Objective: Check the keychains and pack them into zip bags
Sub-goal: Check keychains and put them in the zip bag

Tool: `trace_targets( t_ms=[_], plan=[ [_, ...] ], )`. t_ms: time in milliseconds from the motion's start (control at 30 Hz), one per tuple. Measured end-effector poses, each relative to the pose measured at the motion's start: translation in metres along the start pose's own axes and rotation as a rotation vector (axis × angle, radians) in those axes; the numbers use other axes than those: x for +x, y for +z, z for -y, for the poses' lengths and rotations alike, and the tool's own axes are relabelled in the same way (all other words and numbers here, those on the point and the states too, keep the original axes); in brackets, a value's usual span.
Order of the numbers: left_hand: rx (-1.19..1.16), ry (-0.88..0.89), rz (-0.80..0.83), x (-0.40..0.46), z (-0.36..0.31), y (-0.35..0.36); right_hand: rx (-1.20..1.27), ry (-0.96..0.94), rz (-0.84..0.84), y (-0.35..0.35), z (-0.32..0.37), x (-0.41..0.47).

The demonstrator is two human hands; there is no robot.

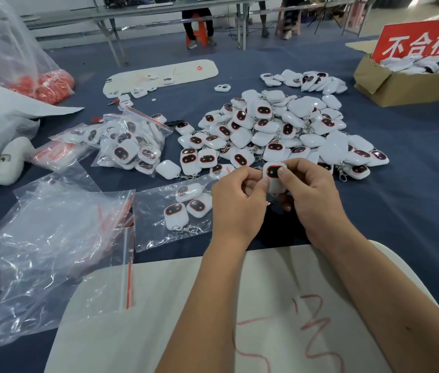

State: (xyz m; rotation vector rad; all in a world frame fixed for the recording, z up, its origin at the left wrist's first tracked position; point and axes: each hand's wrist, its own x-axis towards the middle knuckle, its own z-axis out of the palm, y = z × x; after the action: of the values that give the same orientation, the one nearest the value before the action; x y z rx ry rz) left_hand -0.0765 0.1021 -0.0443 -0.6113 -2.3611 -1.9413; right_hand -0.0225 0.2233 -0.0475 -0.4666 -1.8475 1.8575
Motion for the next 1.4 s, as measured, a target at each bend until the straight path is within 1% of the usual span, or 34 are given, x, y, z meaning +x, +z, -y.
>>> trace_targets(
  t_ms=[233,333,400,633,700,767,867,933,1000,1067,1200,1267,1333,1400],
  plan=[
    [0.014,-0.004,0.0,0.0,-0.001,-0.001,-0.018,-0.007,0.024,-0.001,0.001,0.0],
    [-0.014,-0.042,-0.027,0.001,-0.002,-0.002,0.014,-0.026,0.092,0.0,0.001,-0.001],
    [-0.029,-0.055,-0.044,0.001,-0.004,-0.003,-0.018,-0.048,0.128,0.001,0.0,-0.001],
    [-0.018,-0.041,-0.072,0.0,-0.005,-0.003,-0.107,-0.1,0.084,0.002,-0.003,-0.001],
    [0.01,-0.013,-0.111,0.0,-0.006,-0.002,-0.097,-0.081,0.079,0.002,-0.003,0.0],
    [0.055,0.017,-0.191,-0.001,-0.007,-0.003,-0.094,-0.068,0.071,0.001,-0.003,-0.001],
    [0.198,0.039,-0.276,-0.003,-0.005,-0.005,-0.12,-0.078,0.026,0.002,-0.004,-0.001],
    [0.354,0.005,-0.272,-0.005,-0.006,-0.005,-0.091,-0.077,0.005,0.002,-0.003,-0.001],
    [0.512,-0.039,-0.231,-0.007,-0.007,-0.005,-0.094,-0.078,0.001,0.001,-0.003,-0.001],
    [0.604,-0.068,-0.19,-0.008,-0.008,-0.004,-0.1,-0.087,-0.003,0.001,-0.003,0.0],
    [0.607,-0.1,-0.2,-0.009,-0.012,-0.004,-0.091,-0.071,-0.008,0.002,-0.003,0.001],
    [0.596,-0.104,-0.203,-0.009,-0.013,-0.005,-0.031,-0.048,0.041,0.002,-0.001,0.0],
    [0.567,-0.109,-0.208,-0.008,-0.014,-0.007,0.09,-0.013,0.094,0.003,0.002,-0.001],
    [0.53,-0.113,-0.22,-0.007,-0.013,-0.009,0.081,-0.016,0.109,0.003,0.002,-0.002]
  ],
)
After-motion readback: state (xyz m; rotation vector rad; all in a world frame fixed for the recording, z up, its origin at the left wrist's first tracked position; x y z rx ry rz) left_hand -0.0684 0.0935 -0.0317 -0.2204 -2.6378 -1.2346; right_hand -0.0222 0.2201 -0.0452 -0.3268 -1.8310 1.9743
